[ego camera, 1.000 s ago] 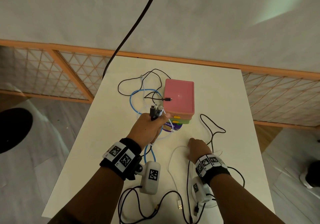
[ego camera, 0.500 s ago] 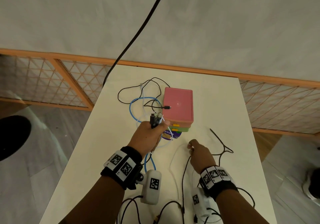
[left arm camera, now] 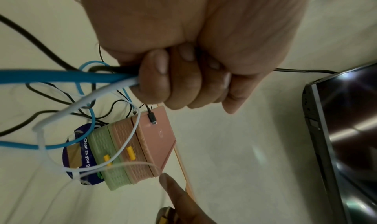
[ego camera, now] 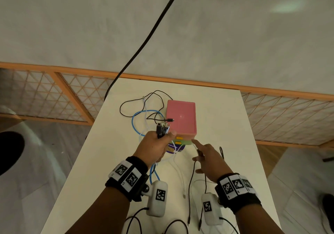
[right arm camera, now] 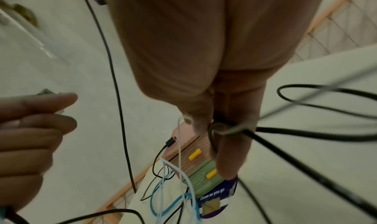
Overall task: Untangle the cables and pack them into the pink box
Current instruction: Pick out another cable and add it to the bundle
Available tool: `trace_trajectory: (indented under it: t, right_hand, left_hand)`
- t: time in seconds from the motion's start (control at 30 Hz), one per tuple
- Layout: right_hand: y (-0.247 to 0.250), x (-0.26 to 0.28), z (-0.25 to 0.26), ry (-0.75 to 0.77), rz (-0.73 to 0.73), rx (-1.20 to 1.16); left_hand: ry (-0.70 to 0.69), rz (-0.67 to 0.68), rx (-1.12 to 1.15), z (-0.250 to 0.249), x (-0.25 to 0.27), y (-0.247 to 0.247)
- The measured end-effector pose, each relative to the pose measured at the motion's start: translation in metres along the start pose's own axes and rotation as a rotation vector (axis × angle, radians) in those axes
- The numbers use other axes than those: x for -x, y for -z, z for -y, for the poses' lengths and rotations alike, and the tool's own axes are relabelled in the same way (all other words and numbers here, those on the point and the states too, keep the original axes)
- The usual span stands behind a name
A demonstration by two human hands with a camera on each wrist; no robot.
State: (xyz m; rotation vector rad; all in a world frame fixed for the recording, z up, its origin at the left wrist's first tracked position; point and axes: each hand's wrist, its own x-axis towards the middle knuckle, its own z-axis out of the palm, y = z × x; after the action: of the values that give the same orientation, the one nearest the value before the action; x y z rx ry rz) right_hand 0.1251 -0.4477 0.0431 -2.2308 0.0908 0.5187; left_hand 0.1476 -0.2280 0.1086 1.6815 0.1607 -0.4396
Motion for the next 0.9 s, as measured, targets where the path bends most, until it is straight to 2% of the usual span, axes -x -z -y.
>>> trace_trajectory:
  t: [0.13, 0.23, 0.3, 0.37, 0.43, 0.5, 0.6, 0.77, 0.9]
  right_hand:
    - [0.007, 0.002, 0.011, -0.102, -0.176, -0.111]
    - [0.012, 0.009, 0.02, -0.124, -0.267, 0.121]
    - [0.015, 0.012, 0.03, -0.073, -0.373, 0.075]
    - [0.017, 0.016, 0.044, 0.064, -0.453, -0.11]
    - [0.017, 0.023, 0.069, 0.206, -0.412, -0.318]
    - [0.011, 0.032, 0.092, 0.307, -0.293, -0.461]
    - [0.001, 0.042, 0.11, 0.378, -0.209, -0.262]
    - [-0.009, 0.037, 0.105, 0.302, -0.375, -0.177]
    - [-0.009, 0.034, 0.105, 0.271, -0.364, -0.2]
  left_hand:
    - [0.001, -0.007, -0.003, -0.004, 0.001, -0.001]
    - [0.013, -0.011, 0.004, -0.005, 0.002, 0.0]
    - [0.022, -0.012, 0.012, -0.005, 0.002, 0.001]
    - [0.03, 0.009, 0.028, -0.006, 0.002, 0.002]
    - [0.016, 0.054, 0.052, -0.006, 0.002, 0.002]
    - [-0.013, 0.101, 0.076, -0.009, 0.005, 0.0]
    - [-0.065, 0.182, 0.116, -0.015, 0.009, -0.004]
    - [-0.105, 0.255, 0.016, -0.015, 0.007, -0.003]
    - [-0.041, 0.221, 0.016, -0.013, 0.004, -0.005]
